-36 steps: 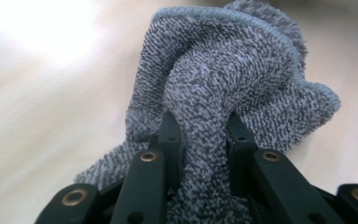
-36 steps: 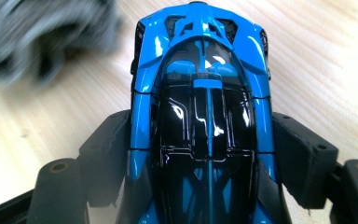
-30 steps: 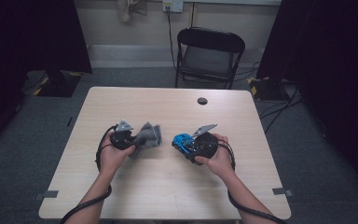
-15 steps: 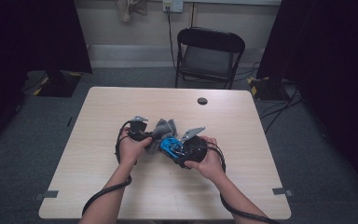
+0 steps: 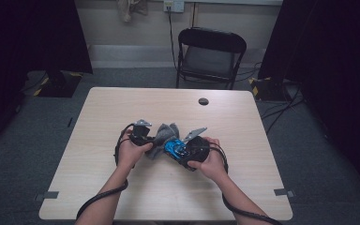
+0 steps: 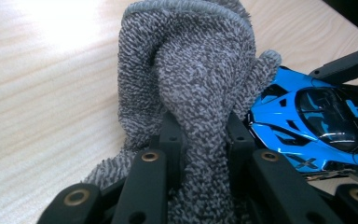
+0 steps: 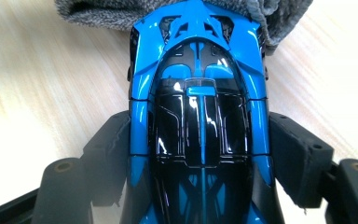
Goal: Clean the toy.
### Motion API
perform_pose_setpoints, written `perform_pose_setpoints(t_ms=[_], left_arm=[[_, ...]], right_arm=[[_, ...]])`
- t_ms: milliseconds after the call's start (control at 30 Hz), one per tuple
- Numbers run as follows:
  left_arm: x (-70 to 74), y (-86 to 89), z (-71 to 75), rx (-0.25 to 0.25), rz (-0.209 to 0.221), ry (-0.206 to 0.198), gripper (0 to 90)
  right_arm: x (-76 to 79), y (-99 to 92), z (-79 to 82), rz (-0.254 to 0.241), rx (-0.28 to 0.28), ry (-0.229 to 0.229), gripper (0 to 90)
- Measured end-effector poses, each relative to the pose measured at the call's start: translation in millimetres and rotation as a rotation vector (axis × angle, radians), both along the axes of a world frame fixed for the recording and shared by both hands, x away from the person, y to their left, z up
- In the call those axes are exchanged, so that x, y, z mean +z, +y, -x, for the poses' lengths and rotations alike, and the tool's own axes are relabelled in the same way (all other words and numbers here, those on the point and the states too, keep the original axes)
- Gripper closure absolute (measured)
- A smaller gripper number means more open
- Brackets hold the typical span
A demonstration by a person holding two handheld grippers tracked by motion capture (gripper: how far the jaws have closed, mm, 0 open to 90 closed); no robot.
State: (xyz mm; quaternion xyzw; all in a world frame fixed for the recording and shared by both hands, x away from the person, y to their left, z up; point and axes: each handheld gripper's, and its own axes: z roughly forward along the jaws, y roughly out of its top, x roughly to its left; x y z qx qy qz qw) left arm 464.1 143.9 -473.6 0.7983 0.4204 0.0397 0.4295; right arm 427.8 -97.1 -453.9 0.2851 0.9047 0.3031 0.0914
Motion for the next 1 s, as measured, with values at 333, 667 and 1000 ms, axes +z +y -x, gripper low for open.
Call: perform_pose_setpoints(t_ms=[333, 667, 1000], left_arm=[[3.8, 0.7, 6.3, -0.075, -0.024, 0.022, 74.6], [1.7, 3.2, 14.8, -0.115, 0.005, 0.055, 74.6], [5.3, 6.9, 23.2, -0.164, 0.042, 0.081, 74.6]], right_arm=[[-8.2, -5.2, -5.6, 0.029, -0.043, 0.014, 28.6], [-7.0, -10.8, -9.6, 0.021, -0.090, 0.017, 28.5], [-5.8, -16.1, -13.7, 0.016, -0.119, 0.016, 28.6]])
